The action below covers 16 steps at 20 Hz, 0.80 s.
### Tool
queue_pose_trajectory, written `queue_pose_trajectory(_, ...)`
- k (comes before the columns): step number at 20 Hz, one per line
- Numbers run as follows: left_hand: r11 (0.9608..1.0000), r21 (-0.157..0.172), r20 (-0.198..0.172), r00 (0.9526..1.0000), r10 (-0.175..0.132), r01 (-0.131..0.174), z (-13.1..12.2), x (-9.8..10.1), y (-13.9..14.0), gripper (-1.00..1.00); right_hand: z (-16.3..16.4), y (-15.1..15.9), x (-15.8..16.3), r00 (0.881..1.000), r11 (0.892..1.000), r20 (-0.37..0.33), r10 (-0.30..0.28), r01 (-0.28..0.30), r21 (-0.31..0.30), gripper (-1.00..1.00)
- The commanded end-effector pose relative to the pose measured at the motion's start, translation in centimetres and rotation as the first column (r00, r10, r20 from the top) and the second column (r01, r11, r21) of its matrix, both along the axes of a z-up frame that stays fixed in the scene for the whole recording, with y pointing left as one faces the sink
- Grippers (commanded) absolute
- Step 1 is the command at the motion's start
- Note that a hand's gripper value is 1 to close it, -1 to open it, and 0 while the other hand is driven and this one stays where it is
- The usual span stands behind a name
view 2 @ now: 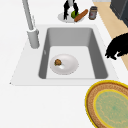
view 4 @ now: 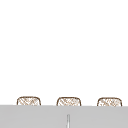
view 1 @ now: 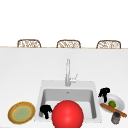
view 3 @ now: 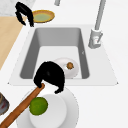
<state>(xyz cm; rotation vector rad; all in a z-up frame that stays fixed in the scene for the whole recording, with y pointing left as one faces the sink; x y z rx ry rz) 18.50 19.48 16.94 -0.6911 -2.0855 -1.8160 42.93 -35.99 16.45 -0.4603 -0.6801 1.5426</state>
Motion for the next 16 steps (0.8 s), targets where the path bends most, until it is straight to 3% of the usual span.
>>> queue_pose_trajectory(1,1.0000,0.000,0.000,1.0000,0.000,0.000,0.0,0.0,0.0,0.00,1.6,-1.1,0.4,1.000,1.000,-0.008,0.020,-0.020,0.020,-1.00)
queue_pose_trajectory(7,1.0000,0.000,0.000,1.0000,0.000,0.000,0.0,0.0,0.0,0.00,3.4,-3.7,0.4,0.999,0.999,-0.033,0.033,-0.032,0.040,-1.00)
queue_pose_trajectory(16,1.0000,0.000,0.000,1.0000,0.000,0.000,0.0,0.0,0.0,0.00,2.0,-7.3,0.3,0.996,0.995,-0.025,0.087,-0.086,0.048,-1.00)
